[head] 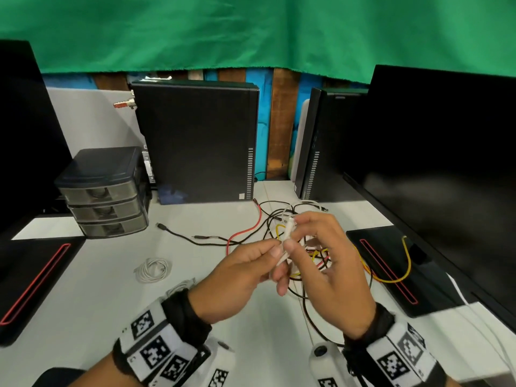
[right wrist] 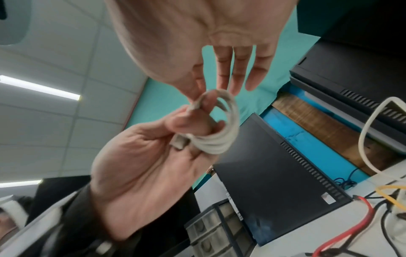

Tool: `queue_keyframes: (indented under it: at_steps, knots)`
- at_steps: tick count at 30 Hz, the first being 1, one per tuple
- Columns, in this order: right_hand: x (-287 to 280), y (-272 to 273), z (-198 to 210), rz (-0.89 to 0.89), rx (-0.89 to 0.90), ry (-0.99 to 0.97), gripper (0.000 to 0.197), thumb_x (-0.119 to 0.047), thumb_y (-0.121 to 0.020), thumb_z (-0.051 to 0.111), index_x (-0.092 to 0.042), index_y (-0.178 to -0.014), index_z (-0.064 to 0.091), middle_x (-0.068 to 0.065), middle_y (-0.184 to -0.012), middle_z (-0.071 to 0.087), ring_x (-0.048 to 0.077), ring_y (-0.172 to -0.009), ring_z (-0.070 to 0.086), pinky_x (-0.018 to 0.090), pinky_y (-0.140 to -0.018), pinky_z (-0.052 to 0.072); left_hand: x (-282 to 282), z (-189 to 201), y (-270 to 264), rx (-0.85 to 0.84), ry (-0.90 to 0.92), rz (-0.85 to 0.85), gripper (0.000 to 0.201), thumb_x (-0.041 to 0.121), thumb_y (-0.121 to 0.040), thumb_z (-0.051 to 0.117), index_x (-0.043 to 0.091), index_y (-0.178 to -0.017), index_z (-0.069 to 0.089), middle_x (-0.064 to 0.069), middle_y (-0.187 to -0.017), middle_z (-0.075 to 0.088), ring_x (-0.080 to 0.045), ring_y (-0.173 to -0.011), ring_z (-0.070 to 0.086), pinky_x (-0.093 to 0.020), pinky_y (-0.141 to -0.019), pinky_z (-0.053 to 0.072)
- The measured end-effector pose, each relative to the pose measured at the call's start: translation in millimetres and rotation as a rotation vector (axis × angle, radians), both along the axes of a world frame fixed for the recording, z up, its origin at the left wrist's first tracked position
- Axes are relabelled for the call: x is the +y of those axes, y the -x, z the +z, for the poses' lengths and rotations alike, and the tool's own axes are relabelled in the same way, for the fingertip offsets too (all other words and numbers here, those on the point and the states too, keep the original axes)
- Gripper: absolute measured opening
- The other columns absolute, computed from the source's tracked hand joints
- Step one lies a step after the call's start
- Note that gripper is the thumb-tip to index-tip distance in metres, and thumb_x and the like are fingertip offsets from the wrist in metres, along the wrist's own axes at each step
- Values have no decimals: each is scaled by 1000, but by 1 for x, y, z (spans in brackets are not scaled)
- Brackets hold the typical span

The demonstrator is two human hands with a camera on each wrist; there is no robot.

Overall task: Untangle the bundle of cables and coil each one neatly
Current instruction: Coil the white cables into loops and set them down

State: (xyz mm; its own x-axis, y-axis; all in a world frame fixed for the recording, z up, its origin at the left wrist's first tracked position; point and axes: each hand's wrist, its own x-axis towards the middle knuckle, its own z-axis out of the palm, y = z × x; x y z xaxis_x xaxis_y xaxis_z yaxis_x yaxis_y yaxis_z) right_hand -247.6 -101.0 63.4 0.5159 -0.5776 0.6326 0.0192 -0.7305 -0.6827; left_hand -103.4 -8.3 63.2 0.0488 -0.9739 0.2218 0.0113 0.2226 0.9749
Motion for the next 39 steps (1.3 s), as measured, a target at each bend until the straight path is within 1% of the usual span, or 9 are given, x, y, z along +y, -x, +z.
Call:
queue_keyframes:
  at_steps: [3, 8, 14, 17, 23, 26, 28, 34, 39]
  knots:
    - [-2, 0, 7, 191, 38, -250, 28, -44, -93, 61, -20, -108, 61, 0, -86, 73, 20, -80, 70, 30, -67, 53, 1, 3, 8, 227, -38, -27, 44, 28, -99, 42, -11, -114, 55, 4, -66, 38, -12, -61, 44, -27, -81, 45]
    - [10, -3, 5, 246, -40, -158, 20, -21, -101, 54, -20, -110, 71, -13, -81, 73, 10, -72, 65, 13, -66, 46, -4, 9, 7, 378, 1, 109, 34, 32, -101, 48, 14, -89, 75, 1, -61, 30, -10, -54, 36, -26, -75, 48]
    - [9, -3, 4, 165, -70, -72, 23, -17, -100, 56, -25, -112, 73, -10, -84, 74, 17, -81, 69, 28, -78, 52, -7, 1, 6, 113, 51, 248, 33, 41, -97, 45, 16, -88, 65, 5, -62, 40, -14, -61, 47, -28, -71, 44]
    - [11, -4, -1, 175, -61, -152, 25, -17, -102, 52, -25, -122, 65, -9, -84, 73, 13, -84, 70, 18, -80, 50, -8, -3, 7, -88, 100, 325, 39, 46, -99, 42, 15, -84, 60, 12, -61, 46, -15, -63, 48, -32, -69, 44]
    - [16, -11, -18, 21, -40, -15, 16, -20, -103, 45, -23, -106, 61, -11, -69, 61, 13, -63, 62, 22, -60, 49, -7, -5, 22, -44, 69, 317, 34, 40, -98, 41, 28, -75, 62, 10, -61, 52, -13, -63, 54, -28, -67, 47]
    - [11, -10, -20, -63, -50, 85, 18, -23, -102, 44, -19, -97, 61, -11, -68, 57, 6, -59, 54, 13, -58, 40, -8, -7, 29, -170, 89, 429, 40, 42, -98, 41, 18, -70, 55, 6, -61, 54, -8, -62, 55, -20, -64, 46]
    - [11, -10, -20, -106, -40, 140, 20, -24, -101, 43, -20, -94, 61, -14, -72, 55, 5, -67, 53, 21, -63, 42, -8, -8, 35, -210, 114, 498, 42, 42, -102, 41, 17, -72, 56, 7, -61, 56, -5, -61, 55, -16, -63, 45]
    - [9, -10, -24, -141, -79, 53, 16, -29, -101, 41, -26, -92, 54, -13, -82, 59, 14, -78, 58, 44, -67, 48, -4, -14, 37, -407, 253, 612, 16, 32, -103, 48, 36, -107, 63, 11, -90, 69, -14, -84, 68, -23, -67, 54]
    - [4, -9, -20, -113, -133, -7, 23, -31, -101, 41, -16, -90, 54, -9, -76, 57, 14, -66, 54, 32, -58, 45, 0, -9, 34, -262, 251, 602, 15, 24, -102, 51, 21, -102, 66, 7, -99, 72, -16, -97, 69, -19, -78, 54]
